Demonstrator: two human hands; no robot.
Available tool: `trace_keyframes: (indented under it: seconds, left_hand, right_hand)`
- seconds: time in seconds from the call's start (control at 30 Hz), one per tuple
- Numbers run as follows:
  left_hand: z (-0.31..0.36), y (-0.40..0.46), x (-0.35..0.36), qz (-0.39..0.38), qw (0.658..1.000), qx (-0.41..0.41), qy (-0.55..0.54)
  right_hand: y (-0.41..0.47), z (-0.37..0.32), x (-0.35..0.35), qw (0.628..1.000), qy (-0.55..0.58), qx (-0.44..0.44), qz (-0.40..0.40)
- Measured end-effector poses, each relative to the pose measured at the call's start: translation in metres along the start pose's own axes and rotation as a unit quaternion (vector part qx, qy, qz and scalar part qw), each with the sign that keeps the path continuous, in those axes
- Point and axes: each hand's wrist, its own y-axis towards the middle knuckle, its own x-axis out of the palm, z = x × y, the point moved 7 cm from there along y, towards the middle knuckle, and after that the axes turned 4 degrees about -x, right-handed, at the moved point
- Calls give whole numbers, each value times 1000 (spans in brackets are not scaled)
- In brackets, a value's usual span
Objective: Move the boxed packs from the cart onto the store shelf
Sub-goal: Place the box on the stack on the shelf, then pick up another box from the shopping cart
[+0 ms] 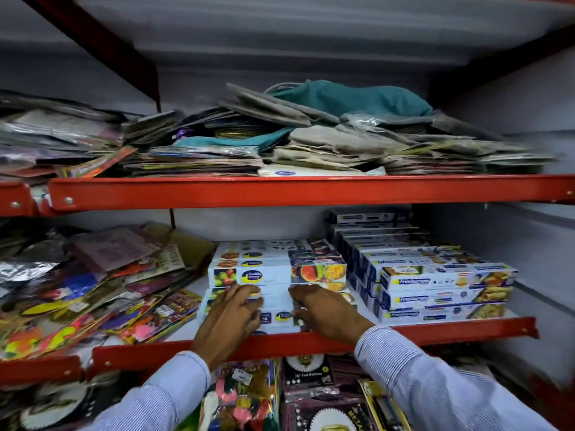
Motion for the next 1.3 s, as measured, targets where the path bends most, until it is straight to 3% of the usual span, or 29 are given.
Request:
trace_keyframes:
  seconds: [0.23, 0.37, 0.5, 0.6, 0.83, 0.93, 1.07, 1.3]
  left_hand:
    - [1, 2, 12, -37, 999, -28, -24]
    - [4, 4, 9, -46, 998, -45, -16]
    - [7, 4, 11, -49, 997, -57, 12]
    - [9, 0, 10, -57, 995, -64, 50]
    - [41, -78, -8, 66, 997, -31, 6]
    - [54, -137, 21, 30, 999, -27, 3]
    - [60, -214, 70, -85, 995, -56, -8]
    - [75, -367, 159, -268, 952, -139, -48]
  right_hand:
    - [0, 12, 11, 999, -30, -10, 37]
    - [2, 17, 14, 999, 11, 4, 51]
    - [-1, 14, 19, 1000, 7, 4, -4]
    - [-8, 10, 13, 1000, -10, 11, 4]
    - [-80, -35, 24, 998, -1, 23, 67]
    - [-127, -62, 63, 998, 9, 34, 60]
    - [-179, -88, 127, 998, 35, 45, 3]
    - [-272, -106, 294, 964, 100, 86, -232]
